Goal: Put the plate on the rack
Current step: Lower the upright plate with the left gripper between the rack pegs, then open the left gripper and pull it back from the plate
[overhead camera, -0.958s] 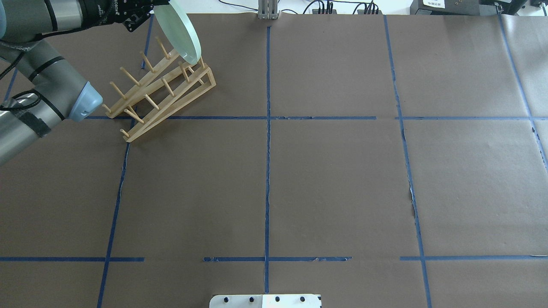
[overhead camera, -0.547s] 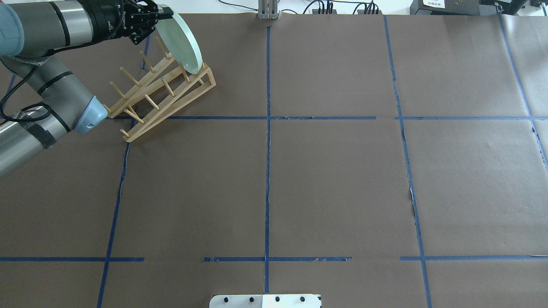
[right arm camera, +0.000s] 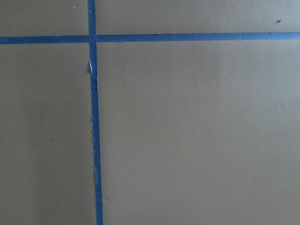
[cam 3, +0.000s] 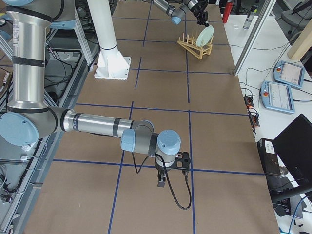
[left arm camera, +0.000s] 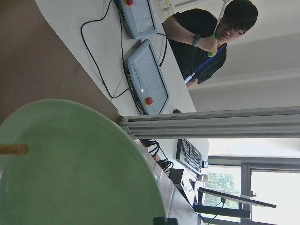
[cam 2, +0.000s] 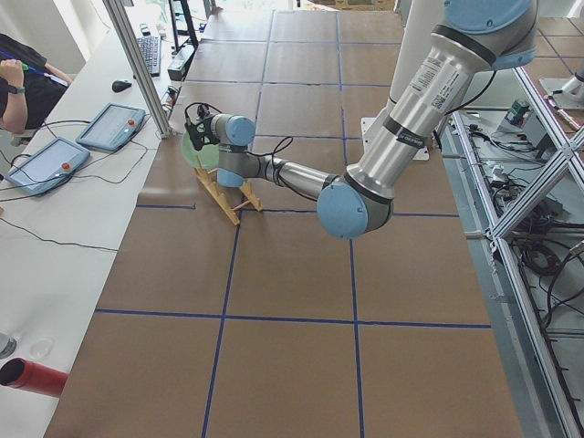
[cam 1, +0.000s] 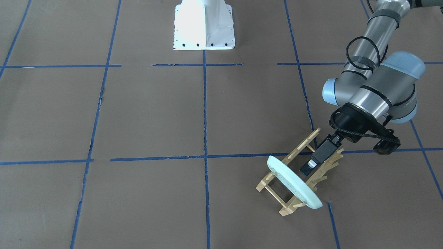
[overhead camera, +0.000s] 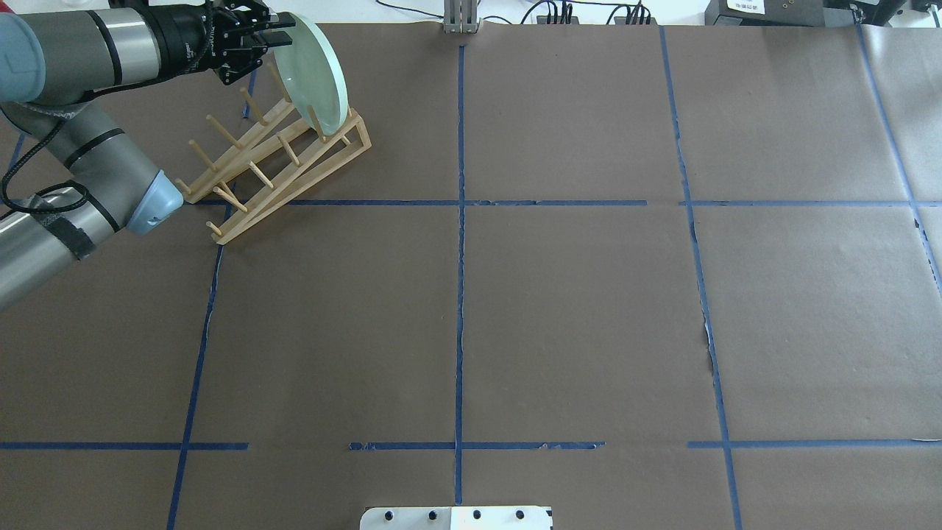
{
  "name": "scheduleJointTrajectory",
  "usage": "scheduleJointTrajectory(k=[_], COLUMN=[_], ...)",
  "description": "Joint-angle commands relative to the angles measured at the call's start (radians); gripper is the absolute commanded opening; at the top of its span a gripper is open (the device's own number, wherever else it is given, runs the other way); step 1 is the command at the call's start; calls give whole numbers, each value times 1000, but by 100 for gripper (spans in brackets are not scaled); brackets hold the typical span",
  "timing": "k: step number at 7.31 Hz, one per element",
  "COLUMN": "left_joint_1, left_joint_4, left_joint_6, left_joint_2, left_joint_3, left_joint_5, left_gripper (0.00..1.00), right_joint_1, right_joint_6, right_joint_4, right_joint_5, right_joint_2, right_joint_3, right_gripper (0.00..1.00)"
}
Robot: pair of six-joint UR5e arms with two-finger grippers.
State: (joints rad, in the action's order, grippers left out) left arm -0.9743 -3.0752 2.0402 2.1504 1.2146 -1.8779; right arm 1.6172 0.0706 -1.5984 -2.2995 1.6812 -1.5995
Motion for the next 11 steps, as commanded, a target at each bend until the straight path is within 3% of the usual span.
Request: scheduleJointTrajectory(k=[1, 2, 3, 4, 6, 8, 11], left_joint_1=[-1, -7, -13, -29, -52, -91, -246], left_joint_4=[1, 6, 68, 210, 591, 830, 1172], left_joint_6=[-11, -70, -134, -307, -724, -1109, -1727], left_joint_2=[0, -1, -9, -79, -218, -308, -424], left_joint_3=[0, 3, 13, 63, 236, 299, 399], left_joint_5=[-1, -7, -118, -267, -299, -314, -323], left_gripper=[100, 100, 100, 100, 100, 100, 100], right_joint_1=[0, 0, 0, 0, 1, 0, 0], right_joint_6=[0, 0, 0, 0, 0, 0, 0], right_joint_4=[0, 0, 0, 0, 0, 0, 0], right_joint_5=[0, 0, 0, 0, 0, 0, 0], right_joint_2=[0, 0, 0, 0, 0, 0, 0], right_joint_3=[1, 1, 0, 1, 1, 1, 0], right_gripper=[100, 100, 100, 100, 100, 100, 100])
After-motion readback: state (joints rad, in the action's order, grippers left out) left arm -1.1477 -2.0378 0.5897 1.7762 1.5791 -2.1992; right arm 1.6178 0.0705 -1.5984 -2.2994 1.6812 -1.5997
